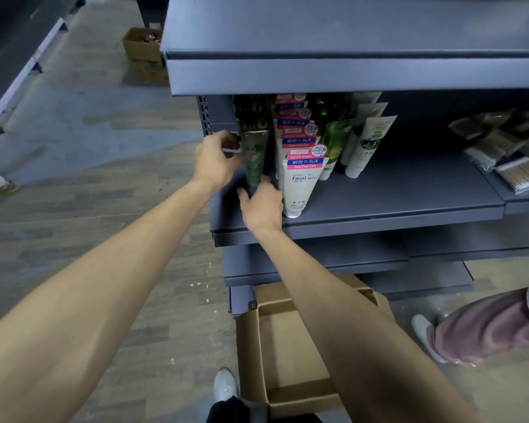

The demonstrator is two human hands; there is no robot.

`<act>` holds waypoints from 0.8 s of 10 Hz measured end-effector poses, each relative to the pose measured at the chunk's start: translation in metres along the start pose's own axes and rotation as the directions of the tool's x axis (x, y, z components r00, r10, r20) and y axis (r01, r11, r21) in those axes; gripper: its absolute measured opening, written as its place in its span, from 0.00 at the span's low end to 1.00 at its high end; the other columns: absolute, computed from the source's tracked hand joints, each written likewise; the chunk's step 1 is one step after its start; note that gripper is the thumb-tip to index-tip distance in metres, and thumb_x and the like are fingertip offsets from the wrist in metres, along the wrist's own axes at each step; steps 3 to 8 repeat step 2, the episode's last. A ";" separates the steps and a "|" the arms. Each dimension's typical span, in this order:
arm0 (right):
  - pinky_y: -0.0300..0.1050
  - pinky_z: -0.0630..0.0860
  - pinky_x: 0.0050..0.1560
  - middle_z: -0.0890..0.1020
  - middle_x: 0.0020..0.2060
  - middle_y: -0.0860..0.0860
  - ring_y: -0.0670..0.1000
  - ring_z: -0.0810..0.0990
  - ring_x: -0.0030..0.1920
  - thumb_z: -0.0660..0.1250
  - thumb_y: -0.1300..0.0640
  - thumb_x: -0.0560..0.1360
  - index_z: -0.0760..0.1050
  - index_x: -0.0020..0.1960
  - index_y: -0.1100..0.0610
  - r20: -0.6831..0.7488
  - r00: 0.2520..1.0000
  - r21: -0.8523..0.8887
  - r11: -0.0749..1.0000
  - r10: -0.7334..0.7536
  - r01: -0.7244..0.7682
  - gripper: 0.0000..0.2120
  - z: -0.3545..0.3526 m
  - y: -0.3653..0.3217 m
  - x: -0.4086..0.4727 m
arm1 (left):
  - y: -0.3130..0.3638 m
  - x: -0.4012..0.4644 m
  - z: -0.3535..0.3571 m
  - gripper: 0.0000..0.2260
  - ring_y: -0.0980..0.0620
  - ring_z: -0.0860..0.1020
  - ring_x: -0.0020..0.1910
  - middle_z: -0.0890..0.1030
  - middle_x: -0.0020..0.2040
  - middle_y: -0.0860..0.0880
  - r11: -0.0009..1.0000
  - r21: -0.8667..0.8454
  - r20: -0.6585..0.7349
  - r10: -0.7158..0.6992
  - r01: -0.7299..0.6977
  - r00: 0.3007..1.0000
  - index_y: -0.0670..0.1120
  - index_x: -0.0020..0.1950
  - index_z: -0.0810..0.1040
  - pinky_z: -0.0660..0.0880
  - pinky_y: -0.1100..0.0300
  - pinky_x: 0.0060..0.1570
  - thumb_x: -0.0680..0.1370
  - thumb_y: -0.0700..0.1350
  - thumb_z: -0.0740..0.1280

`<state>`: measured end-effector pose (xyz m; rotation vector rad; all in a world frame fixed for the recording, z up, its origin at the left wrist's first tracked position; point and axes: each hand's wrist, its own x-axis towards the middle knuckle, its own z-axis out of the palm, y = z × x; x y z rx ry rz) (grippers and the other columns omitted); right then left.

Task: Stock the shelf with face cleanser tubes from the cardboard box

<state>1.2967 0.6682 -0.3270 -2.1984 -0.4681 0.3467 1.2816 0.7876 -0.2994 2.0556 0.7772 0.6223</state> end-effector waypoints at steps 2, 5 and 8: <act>0.51 0.74 0.53 0.80 0.57 0.59 0.62 0.78 0.58 0.68 0.53 0.77 0.70 0.64 0.60 0.025 0.999 -0.026 0.999 -0.043 0.043 0.19 -0.006 0.000 -0.019 | -0.008 -0.011 -0.010 0.15 0.49 0.81 0.44 0.82 0.46 0.48 0.996 -0.087 -0.019 -0.015 0.013 1.000 0.44 0.54 0.80 0.81 0.47 0.51 0.70 0.46 0.77; 0.51 0.74 0.53 0.80 0.57 0.59 0.62 0.78 0.58 0.68 0.53 0.77 0.70 0.64 0.60 0.025 0.999 -0.026 0.999 -0.043 0.043 0.19 -0.006 0.000 -0.019 | -0.008 -0.011 -0.010 0.15 0.49 0.81 0.44 0.82 0.46 0.48 0.996 -0.087 -0.019 -0.015 0.013 1.000 0.44 0.54 0.80 0.81 0.47 0.51 0.70 0.46 0.77; 0.51 0.74 0.53 0.80 0.57 0.59 0.62 0.78 0.58 0.68 0.53 0.77 0.70 0.64 0.60 0.025 0.999 -0.026 0.999 -0.043 0.043 0.19 -0.006 0.000 -0.019 | -0.008 -0.011 -0.010 0.15 0.49 0.81 0.44 0.82 0.46 0.48 0.996 -0.087 -0.019 -0.015 0.013 1.000 0.44 0.54 0.80 0.81 0.47 0.51 0.70 0.46 0.77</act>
